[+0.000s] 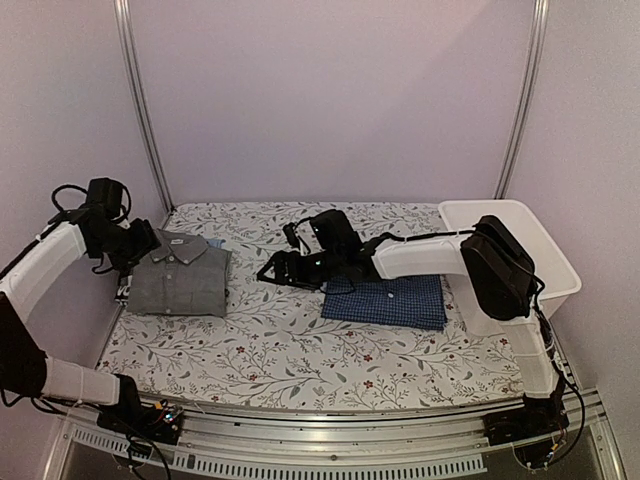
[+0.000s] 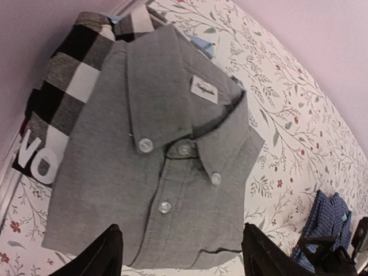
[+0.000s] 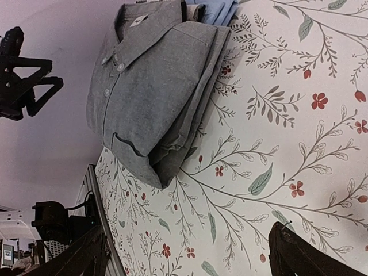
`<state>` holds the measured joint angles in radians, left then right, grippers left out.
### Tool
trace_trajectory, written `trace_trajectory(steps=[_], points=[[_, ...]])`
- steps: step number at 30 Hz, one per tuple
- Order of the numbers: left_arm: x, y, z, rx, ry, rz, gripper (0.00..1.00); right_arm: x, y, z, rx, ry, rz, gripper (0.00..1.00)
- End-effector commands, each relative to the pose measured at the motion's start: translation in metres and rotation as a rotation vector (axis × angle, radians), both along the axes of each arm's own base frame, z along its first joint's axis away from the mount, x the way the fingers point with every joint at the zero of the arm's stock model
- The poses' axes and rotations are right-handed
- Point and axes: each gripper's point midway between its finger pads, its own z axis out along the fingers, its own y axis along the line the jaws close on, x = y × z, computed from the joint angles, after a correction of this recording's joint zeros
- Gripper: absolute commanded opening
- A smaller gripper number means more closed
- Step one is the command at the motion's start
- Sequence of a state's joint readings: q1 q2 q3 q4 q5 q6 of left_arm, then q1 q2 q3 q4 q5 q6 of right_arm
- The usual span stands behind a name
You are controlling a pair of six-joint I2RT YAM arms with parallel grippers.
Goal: Fold and stack the long sleeve shirts
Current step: Pick up the square-folded shirt from the square-folded shirt.
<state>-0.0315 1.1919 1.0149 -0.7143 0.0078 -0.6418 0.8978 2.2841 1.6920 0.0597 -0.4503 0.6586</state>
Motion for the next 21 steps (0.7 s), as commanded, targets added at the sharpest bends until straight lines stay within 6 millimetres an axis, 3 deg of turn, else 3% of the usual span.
trace_trajectory(steps=[1,5,13,16,21], points=[[0.018,0.053,-0.009,0.021,-0.004,0.076,0.69,-0.008,-0.003,0.003,0.009,-0.003,0.012,0.96],[0.039,0.080,-0.034,-0.031,0.011,0.086,0.69,-0.011,-0.011,0.006,-0.005,-0.020,0.004,0.96],[0.059,0.094,-0.066,-0.050,0.066,0.056,0.74,-0.014,-0.016,0.004,-0.019,-0.025,0.008,0.96],[0.063,0.087,-0.074,-0.090,0.081,0.030,0.73,-0.015,-0.017,0.002,-0.023,-0.026,0.010,0.96],[0.063,0.066,-0.078,-0.163,0.083,-0.030,0.61,-0.014,-0.018,-0.002,-0.031,-0.027,0.004,0.96]])
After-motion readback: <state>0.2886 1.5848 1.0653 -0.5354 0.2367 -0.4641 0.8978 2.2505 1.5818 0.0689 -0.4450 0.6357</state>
